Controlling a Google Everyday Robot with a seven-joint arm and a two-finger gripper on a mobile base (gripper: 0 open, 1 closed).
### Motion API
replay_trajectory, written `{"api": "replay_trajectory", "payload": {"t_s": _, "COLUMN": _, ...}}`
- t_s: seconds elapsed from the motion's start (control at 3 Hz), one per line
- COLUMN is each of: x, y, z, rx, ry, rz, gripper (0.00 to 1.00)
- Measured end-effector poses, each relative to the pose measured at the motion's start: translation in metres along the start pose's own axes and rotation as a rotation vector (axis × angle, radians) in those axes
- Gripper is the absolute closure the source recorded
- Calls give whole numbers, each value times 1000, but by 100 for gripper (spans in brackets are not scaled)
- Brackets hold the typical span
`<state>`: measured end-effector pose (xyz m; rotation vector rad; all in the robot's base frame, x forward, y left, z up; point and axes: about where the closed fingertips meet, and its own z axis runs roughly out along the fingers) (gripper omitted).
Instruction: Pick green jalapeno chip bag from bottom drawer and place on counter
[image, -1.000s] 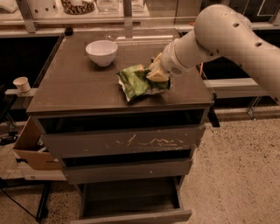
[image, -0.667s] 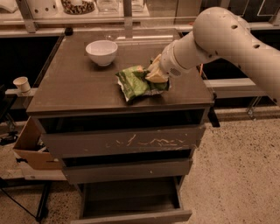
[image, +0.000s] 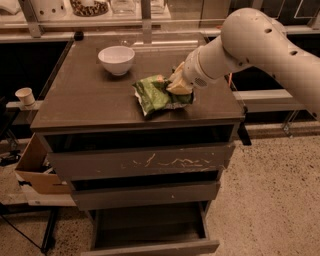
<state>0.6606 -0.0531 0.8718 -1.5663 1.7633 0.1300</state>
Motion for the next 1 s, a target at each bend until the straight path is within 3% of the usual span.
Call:
{"api": "replay_trajectory", "payload": {"t_s": 0.33, "x": 0, "y": 0, "z": 0, "rx": 0, "ry": 0, "rz": 0, "gripper": 14}}
{"api": "replay_trajectory", "payload": {"t_s": 0.67, "x": 0, "y": 0, "z": 1, "rx": -1, "ry": 0, "rz": 0, "gripper": 0}}
{"api": "replay_trajectory", "payload": {"t_s": 1.0, "x": 0, "y": 0, "z": 1, "rx": -1, "ry": 0, "rz": 0, "gripper": 0}}
